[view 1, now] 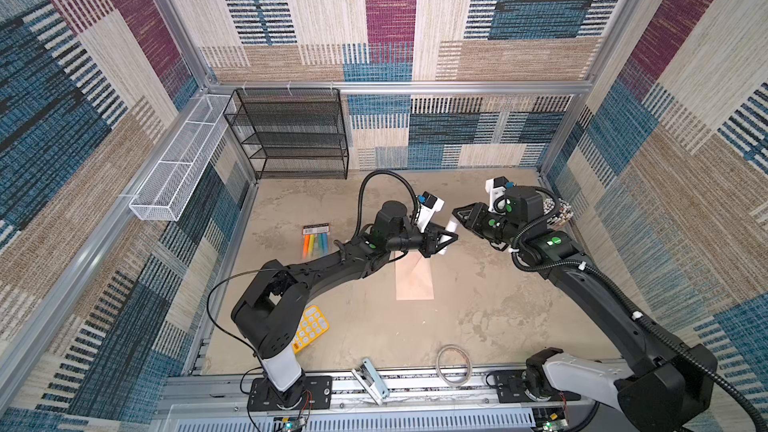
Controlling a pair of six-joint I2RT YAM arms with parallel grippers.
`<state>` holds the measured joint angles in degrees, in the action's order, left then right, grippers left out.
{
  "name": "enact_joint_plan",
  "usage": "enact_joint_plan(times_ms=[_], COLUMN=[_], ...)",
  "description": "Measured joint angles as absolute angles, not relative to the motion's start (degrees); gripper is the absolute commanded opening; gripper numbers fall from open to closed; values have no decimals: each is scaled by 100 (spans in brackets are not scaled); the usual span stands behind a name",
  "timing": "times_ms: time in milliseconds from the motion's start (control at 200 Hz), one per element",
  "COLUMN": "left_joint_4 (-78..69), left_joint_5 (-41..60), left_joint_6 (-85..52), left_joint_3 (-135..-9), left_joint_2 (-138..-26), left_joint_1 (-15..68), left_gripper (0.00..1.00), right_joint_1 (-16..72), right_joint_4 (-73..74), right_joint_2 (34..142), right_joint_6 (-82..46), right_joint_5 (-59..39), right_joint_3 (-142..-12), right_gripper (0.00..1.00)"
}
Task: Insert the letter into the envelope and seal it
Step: 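Bring the clear cap in the right gripper onto the glue stick's top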
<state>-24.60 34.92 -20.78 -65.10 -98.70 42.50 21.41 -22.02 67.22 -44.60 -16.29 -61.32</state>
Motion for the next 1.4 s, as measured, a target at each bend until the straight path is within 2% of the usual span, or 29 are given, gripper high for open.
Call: enact_joint_plan(times_ms=[1402], left_joint_4=[-2290], left_joint_5=[3780], left_joint_6=[-2062], left_joint_3=[-6729], left_joint_2=[-9854], left_joint_1=[4174], left_gripper=[0], right_joint_1=[2357], right_joint_4=[-1933], right_joint_2=[6532], right_joint_6=[-3524], right_joint_5=[-1627], right_joint_3=[-5975], right_gripper=[29])
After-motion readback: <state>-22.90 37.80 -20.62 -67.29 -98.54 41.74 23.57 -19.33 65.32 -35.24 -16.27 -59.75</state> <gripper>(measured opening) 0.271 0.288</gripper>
